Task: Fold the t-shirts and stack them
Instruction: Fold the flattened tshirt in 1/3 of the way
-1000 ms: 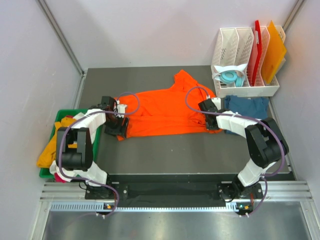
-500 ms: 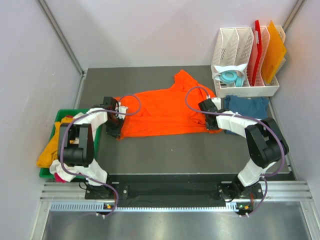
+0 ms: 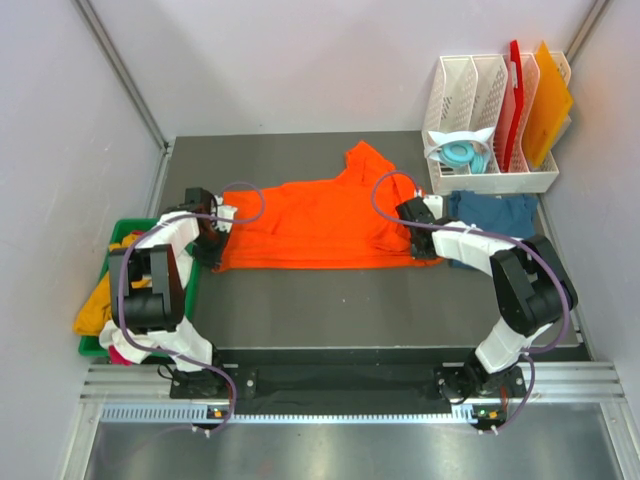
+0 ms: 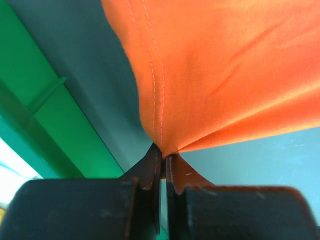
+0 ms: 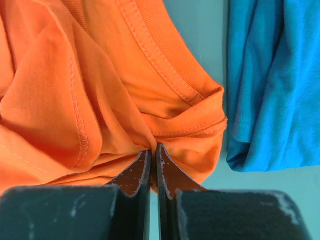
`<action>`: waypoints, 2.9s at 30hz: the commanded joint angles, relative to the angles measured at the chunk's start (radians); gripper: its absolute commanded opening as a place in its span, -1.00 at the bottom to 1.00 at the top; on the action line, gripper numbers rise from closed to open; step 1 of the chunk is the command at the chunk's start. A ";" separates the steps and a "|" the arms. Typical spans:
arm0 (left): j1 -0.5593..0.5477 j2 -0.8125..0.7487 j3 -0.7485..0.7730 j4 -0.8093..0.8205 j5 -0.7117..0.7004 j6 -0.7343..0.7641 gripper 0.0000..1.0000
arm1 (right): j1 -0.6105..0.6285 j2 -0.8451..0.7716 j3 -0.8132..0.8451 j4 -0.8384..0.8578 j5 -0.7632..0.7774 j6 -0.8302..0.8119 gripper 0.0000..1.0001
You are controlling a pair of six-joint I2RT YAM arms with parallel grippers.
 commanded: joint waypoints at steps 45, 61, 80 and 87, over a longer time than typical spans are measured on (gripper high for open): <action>-0.169 0.045 0.074 0.076 0.250 -0.154 -0.33 | 0.100 0.048 0.251 0.007 -0.103 -0.051 -0.51; -0.169 0.018 0.041 0.107 0.198 -0.164 -0.41 | 0.091 0.151 0.428 0.064 -0.048 -0.122 -1.00; -0.169 0.006 0.039 0.104 0.168 -0.170 -0.40 | 0.079 0.501 0.782 0.065 -0.236 -0.183 -1.00; -0.169 0.024 0.056 0.100 0.178 -0.168 -0.39 | 0.080 0.598 0.917 0.013 -0.344 -0.212 -0.92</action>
